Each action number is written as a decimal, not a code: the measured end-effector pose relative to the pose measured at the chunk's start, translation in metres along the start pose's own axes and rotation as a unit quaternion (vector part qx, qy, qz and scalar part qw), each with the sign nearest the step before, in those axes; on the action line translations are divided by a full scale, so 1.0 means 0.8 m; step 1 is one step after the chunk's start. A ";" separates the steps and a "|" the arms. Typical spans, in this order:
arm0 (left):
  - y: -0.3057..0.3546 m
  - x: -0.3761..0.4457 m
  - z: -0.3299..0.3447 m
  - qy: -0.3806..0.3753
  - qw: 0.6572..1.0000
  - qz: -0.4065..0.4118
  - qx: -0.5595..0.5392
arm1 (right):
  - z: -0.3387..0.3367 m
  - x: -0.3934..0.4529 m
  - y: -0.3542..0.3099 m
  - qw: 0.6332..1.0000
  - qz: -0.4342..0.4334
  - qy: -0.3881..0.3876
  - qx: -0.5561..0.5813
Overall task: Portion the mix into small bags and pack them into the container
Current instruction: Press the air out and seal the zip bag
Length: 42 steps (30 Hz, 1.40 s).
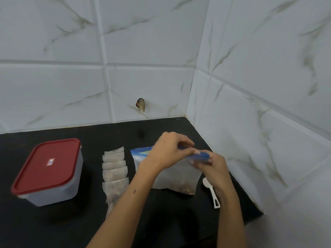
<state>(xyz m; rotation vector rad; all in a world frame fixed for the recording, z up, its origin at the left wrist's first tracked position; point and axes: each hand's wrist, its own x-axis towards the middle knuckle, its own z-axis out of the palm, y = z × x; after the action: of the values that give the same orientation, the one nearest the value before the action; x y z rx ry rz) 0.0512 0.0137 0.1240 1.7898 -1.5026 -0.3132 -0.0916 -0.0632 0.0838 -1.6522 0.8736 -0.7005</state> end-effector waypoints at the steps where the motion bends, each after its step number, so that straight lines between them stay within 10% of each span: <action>1: -0.002 -0.007 -0.006 0.045 0.999 -0.001 -0.009 | 0.001 -0.001 0.000 1.000 -0.006 0.011 0.006; 4: -0.033 -0.036 -0.027 0.155 0.983 -0.045 -0.085 | -0.003 -0.003 0.012 0.998 0.002 0.017 0.057; 10: -0.131 -0.065 -0.010 0.030 0.953 -0.243 -0.181 | -0.014 -0.011 0.021 0.978 0.042 0.031 0.200; 23: -0.154 -0.079 0.018 0.044 0.941 -0.190 -0.275 | -0.016 0.002 0.028 0.944 0.079 0.133 0.292; 28: -0.143 -0.074 0.009 0.070 0.929 -0.194 -0.306 | -0.012 -0.002 -0.002 0.978 -0.016 0.207 0.029; 33: -0.143 -0.070 0.011 0.073 0.935 -0.177 -0.298 | 0.034 -0.006 -0.054 0.930 -0.230 0.129 -0.254; 42: -0.142 -0.070 0.008 0.038 0.960 -0.114 -0.253 | 0.082 0.052 -0.081 0.914 -0.146 -0.089 -0.368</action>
<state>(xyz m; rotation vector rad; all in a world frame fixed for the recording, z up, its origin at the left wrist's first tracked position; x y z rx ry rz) 0.1146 0.0644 0.0267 1.5344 -1.0410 -0.6713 -0.0029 -0.0537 0.1315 -2.5182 0.8128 -0.4177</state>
